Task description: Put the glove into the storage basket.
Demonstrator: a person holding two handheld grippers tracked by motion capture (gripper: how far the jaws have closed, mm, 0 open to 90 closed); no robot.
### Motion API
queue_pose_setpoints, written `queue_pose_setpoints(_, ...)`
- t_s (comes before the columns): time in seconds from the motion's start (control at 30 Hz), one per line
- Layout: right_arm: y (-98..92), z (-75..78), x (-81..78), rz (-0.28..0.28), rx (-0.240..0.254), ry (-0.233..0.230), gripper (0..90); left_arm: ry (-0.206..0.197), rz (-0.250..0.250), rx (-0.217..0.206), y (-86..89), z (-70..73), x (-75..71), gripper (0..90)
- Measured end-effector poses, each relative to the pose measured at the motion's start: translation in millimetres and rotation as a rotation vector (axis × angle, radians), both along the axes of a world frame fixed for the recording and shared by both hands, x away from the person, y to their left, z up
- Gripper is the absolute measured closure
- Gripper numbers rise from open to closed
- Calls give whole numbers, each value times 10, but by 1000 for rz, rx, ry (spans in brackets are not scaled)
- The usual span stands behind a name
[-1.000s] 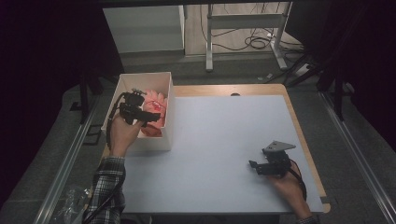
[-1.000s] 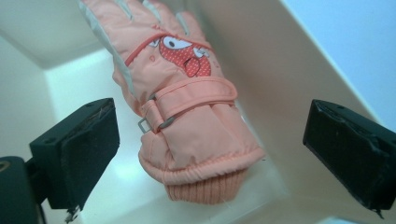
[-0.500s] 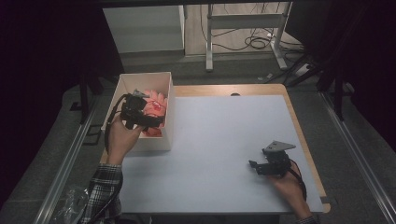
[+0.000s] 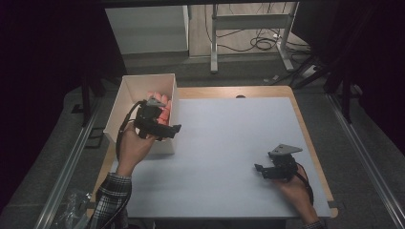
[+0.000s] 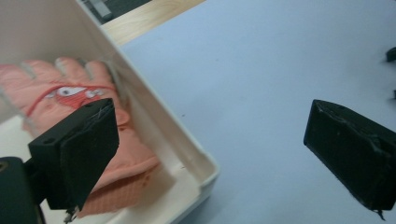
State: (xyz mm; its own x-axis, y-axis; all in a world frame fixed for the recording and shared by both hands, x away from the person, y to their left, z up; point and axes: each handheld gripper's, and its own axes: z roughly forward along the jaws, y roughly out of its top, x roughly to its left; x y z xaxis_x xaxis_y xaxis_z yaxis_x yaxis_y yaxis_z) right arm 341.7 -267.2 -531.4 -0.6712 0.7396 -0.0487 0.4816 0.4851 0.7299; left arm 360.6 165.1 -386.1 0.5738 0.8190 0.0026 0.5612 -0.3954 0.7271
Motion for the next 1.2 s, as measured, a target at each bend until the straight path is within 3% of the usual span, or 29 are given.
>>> queue_pose_setpoints(0.27, -1, 2, -1, 0, -3, 1, 232, -13, -71, -12, -251, -68, -86, 33)
queue_pose_setpoints(0.6, -2, 5, -2, 0, -3, 4, 232, -31, -174, -57, -539, -269, -217, 33)
queue_pose_setpoints(0.9, 0, 3, -3, -1, -2, 3, 231, -19, -244, -55, -781, -611, -317, 32)
queue_pose_setpoints(1.07, -1, 3, -3, -1, -3, 2, 232, 10, -254, -53, -862, -855, -316, 30)
queue_pose_setpoints(1.2, 1, 3, -3, -1, -3, 2, 231, 19, -255, -23, -905, -1009, -319, 29)
